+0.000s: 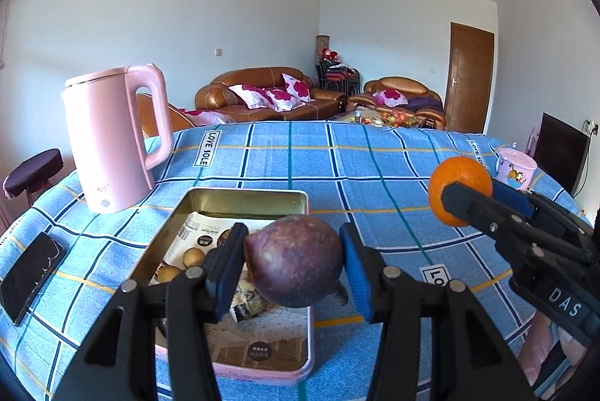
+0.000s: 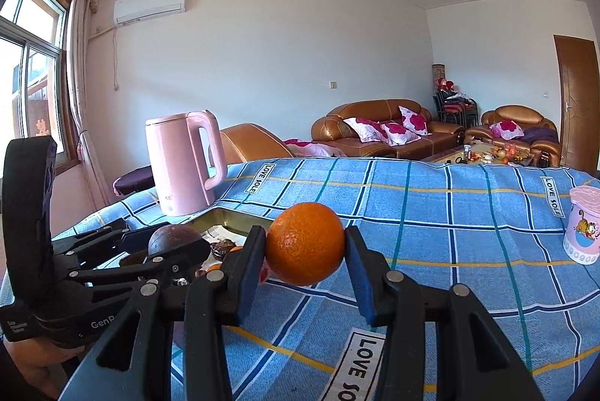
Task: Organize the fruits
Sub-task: 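Lift both held fruits and carry them over the pink tin, then lower the purple fruit and orange into the tin and open both grippers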
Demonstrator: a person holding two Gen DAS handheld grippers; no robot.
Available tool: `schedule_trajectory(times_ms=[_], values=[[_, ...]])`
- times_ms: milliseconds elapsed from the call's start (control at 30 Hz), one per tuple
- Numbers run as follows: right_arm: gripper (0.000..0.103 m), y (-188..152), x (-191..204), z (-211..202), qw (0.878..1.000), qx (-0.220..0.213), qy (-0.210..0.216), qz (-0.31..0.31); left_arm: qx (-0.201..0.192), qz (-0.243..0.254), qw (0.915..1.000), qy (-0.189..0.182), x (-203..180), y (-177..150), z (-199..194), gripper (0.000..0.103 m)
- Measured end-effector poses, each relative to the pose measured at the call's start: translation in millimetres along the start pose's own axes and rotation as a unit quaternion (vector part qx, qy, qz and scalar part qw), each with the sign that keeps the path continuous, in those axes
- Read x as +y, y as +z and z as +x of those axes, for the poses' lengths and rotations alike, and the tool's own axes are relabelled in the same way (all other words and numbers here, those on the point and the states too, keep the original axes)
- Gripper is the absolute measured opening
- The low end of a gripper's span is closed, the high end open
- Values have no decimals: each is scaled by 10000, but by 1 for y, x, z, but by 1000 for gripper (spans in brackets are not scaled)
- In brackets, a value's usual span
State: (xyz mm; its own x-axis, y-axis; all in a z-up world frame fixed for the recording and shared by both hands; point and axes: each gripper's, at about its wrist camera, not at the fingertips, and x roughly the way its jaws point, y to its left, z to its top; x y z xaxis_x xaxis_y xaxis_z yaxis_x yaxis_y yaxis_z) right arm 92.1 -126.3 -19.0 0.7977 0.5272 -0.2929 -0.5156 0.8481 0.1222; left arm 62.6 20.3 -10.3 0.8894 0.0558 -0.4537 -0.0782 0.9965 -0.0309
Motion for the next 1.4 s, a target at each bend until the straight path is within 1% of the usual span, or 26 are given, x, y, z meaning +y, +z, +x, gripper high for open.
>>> schedule_trajectory(times_ms=[467,900,1200,1400], values=[[45,7,26,-1,9996,-125,160,-199,-328,-271,9988,245,29,-2,-18,51],[45,15,45,0,9986,-239,269,-384,-553,-331,9963,565,49,1,-32,51],[45,22,65,8,9975,-227,388,-550,-552,-367,9953,707,62,0,-35,51],[45,22,80,18,9968,-127,471,-634,-447,-376,9955,752,72,-2,-31,51]])
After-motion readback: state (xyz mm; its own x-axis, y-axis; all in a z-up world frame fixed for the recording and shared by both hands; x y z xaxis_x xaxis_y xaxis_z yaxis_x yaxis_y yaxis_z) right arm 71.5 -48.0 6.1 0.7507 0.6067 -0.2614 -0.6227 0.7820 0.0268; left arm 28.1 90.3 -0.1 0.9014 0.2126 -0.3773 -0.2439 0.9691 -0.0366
